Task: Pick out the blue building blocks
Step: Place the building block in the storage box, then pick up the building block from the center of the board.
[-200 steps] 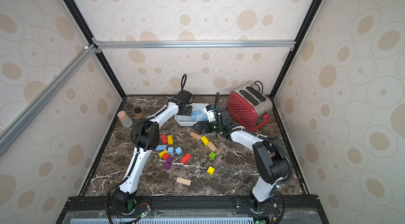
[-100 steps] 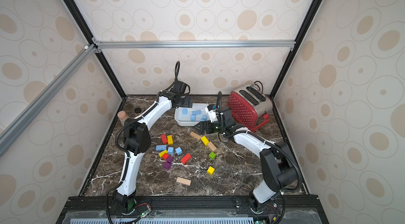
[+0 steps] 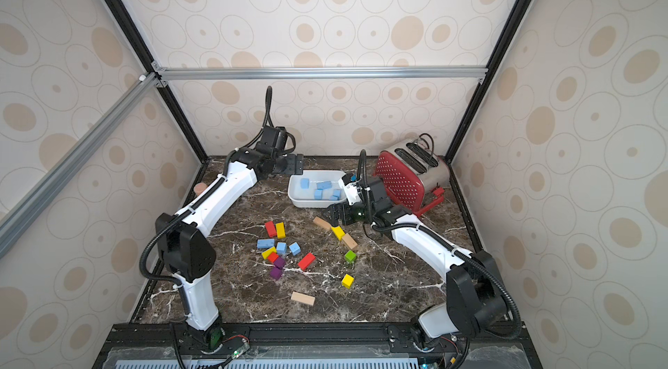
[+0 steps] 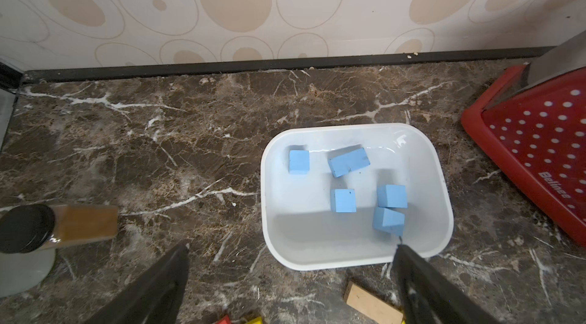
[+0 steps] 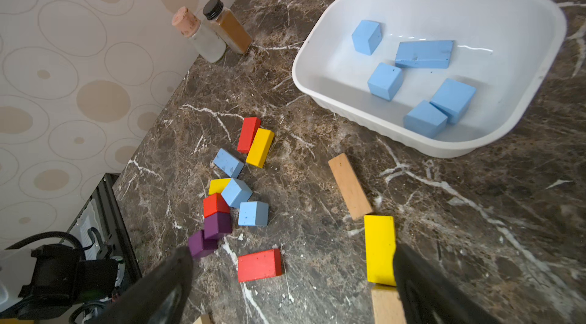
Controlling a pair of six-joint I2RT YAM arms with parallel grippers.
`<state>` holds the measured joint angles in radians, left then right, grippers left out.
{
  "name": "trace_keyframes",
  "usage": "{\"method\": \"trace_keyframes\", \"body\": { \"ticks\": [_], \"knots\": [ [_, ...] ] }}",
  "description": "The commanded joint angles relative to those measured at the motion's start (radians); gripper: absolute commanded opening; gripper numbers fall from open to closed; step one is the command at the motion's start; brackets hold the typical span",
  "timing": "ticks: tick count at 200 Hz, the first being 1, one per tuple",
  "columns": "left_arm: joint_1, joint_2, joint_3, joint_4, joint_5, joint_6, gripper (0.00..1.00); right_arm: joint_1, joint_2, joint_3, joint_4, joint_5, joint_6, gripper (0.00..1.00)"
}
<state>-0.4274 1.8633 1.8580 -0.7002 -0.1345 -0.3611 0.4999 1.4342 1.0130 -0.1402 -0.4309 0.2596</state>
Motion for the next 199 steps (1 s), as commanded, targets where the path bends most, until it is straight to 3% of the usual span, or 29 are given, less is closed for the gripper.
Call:
{"method": "trace_keyframes", "body": {
  "ticks": [1, 51, 199],
  "knots": [
    [0.000, -0.091, -0.059, -0.069, -0.044, 0.019, 1.00, 0.022, -0.040, 0.018, -0.059, 0.020, -0.035, 1.00],
    [0.001, -0.272, -0.208, -0.128, -0.067, 0.004, 0.99, 0.064, -0.052, 0.016, -0.082, 0.018, -0.040, 1.00],
    [0.001, -0.617, -0.632, -0.278, -0.045, -0.082, 0.99, 0.201, -0.146, -0.057, -0.113, 0.099, -0.040, 1.00]
  ]
}}
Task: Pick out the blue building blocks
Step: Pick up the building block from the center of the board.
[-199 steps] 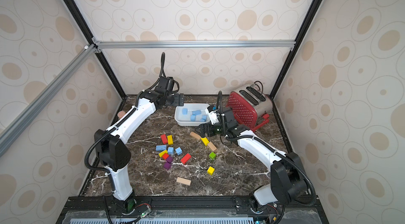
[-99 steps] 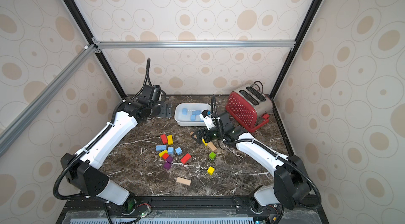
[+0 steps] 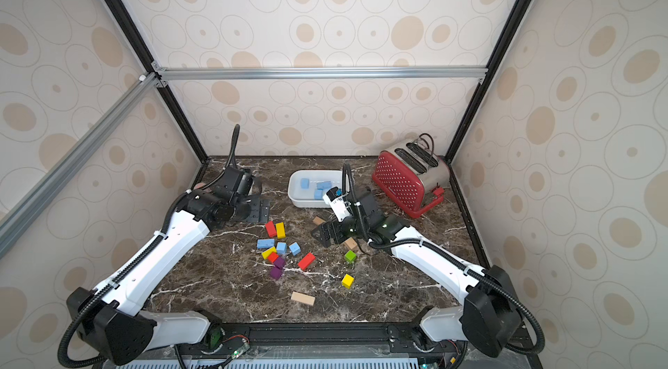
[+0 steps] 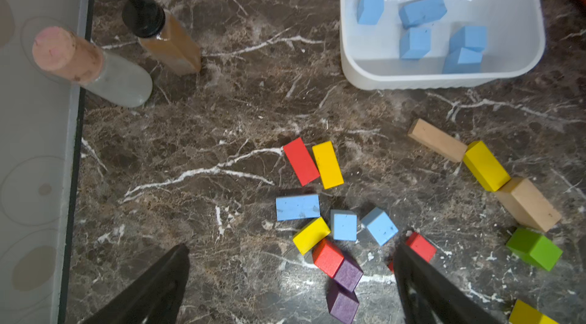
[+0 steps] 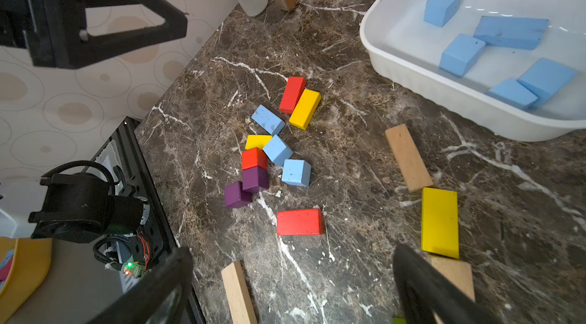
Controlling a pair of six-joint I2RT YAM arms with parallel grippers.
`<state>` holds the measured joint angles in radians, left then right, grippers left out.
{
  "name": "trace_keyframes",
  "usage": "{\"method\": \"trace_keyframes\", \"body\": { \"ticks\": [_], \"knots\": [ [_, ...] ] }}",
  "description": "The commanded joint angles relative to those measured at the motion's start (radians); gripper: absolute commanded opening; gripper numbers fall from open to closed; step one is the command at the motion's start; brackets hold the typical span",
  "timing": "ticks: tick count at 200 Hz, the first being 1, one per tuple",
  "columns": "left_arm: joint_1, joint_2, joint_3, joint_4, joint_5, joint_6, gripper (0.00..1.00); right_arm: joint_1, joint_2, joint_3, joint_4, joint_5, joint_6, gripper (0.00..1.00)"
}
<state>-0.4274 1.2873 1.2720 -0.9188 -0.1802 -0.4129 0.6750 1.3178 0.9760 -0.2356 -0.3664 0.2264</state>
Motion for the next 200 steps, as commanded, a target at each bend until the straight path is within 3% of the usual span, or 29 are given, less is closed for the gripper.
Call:
{"method": "trace_keyframes", "body": {
  "ticks": [1, 117, 200],
  "knots": [
    [0.001, -0.042, -0.049, -0.059, 0.002, -0.032, 0.99, 0.026, -0.029, -0.019, -0.019, 0.036, -0.007, 1.00],
    [0.001, -0.043, -0.258, 0.050, 0.075, -0.083, 0.99, 0.121, 0.028, -0.091, 0.055, 0.058, 0.078, 1.00],
    [0.002, 0.102, -0.292, 0.149, 0.113, -0.086, 0.99, 0.122, 0.091, -0.119, 0.153, 0.047, 0.120, 1.00]
  ]
}}
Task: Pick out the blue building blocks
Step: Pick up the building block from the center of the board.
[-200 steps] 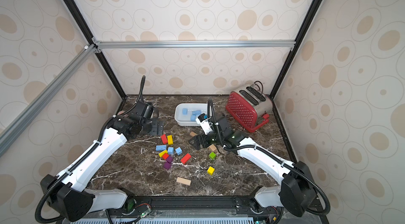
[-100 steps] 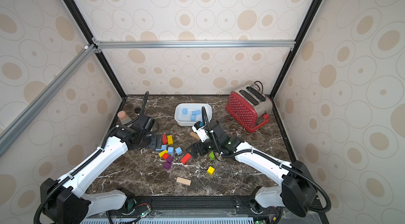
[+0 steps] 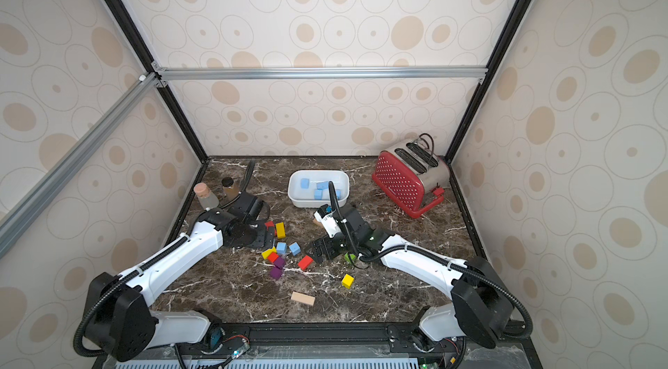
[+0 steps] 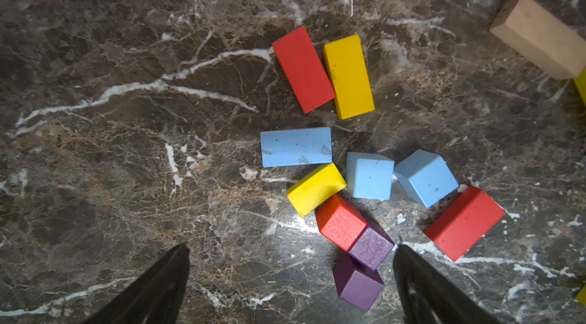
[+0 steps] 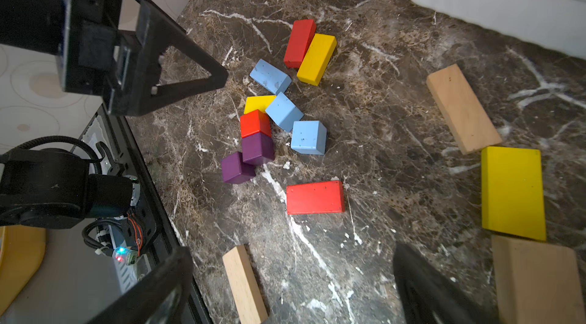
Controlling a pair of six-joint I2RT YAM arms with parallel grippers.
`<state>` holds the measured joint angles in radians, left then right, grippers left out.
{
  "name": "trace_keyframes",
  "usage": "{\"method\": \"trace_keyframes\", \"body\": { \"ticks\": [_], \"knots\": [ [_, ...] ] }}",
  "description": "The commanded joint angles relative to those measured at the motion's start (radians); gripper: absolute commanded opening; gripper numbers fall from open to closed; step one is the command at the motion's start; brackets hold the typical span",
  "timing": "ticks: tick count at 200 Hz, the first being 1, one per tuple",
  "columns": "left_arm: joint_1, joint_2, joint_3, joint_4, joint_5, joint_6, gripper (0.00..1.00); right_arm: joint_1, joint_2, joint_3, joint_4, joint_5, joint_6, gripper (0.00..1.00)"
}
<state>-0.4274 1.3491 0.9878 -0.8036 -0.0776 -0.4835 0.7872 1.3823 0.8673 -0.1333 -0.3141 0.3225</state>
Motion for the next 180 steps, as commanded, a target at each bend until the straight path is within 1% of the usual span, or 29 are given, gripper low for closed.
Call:
{"method": "trace_keyframes", "body": {
  "ticks": [1, 32, 104, 139, 180],
  "knots": [
    [0.002, 0.043, -0.008, 0.034, 0.012, -0.015, 0.99, 0.010, 0.028, -0.010, 0.051, -0.007, 0.024, 1.00],
    [0.009, 0.115, 0.004, 0.067, 0.024, -0.010, 0.99, 0.010, 0.046, 0.002, 0.059, -0.004, 0.025, 1.00],
    [0.013, 0.228, 0.063, 0.059, -0.015, 0.017, 0.99, 0.009, 0.090, 0.028, 0.062, -0.014, 0.023, 1.00],
    [0.015, 0.249, 0.084, 0.058, -0.017, 0.017, 0.99, 0.010, 0.108, 0.041, 0.056, -0.020, 0.015, 1.00],
    [0.027, 0.228, 0.085, 0.052, -0.040, 0.016, 0.99, 0.010, 0.122, 0.047, 0.057, -0.024, 0.015, 1.00]
  ]
}}
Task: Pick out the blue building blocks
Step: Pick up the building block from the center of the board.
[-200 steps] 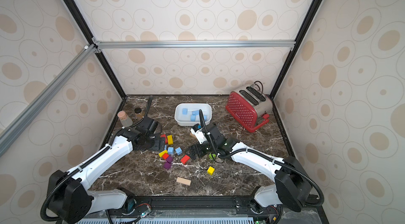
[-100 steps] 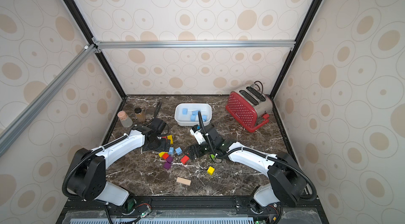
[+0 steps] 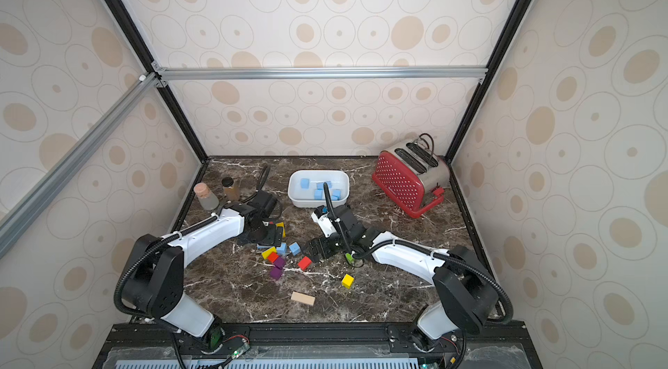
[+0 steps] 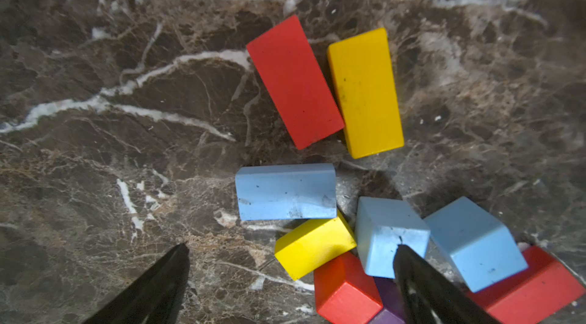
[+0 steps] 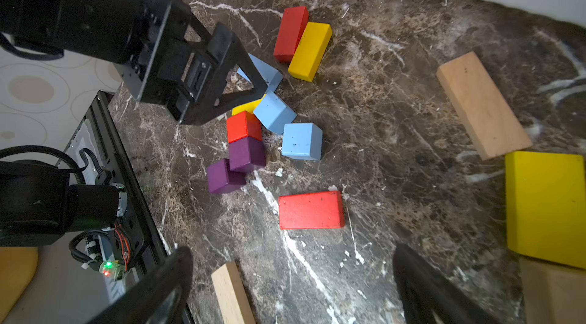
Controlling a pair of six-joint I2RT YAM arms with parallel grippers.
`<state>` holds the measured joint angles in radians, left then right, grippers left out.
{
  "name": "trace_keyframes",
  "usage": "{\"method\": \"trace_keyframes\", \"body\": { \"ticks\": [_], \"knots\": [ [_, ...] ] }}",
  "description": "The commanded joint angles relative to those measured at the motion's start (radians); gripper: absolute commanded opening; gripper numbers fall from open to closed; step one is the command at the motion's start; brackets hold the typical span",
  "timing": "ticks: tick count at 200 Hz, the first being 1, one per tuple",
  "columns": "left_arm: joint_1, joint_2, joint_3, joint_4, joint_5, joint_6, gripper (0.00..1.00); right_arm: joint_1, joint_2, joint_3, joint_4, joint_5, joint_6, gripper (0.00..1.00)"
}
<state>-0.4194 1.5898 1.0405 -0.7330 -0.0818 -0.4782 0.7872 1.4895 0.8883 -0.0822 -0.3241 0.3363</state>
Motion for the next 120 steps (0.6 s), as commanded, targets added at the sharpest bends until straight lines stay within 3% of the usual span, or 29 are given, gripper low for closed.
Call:
{"method": "trace_keyframes", "body": {
  "ticks": [1, 120],
  "knots": [
    [0.020, -0.014, 0.030, -0.019, -0.036, 0.011, 0.99, 0.010, 0.015, 0.027, 0.005, -0.014, 0.001, 1.00],
    [0.060, 0.051, 0.051, 0.015, -0.003, 0.024, 0.99, 0.010, 0.027, 0.040, 0.003, -0.011, 0.000, 1.00]
  ]
}}
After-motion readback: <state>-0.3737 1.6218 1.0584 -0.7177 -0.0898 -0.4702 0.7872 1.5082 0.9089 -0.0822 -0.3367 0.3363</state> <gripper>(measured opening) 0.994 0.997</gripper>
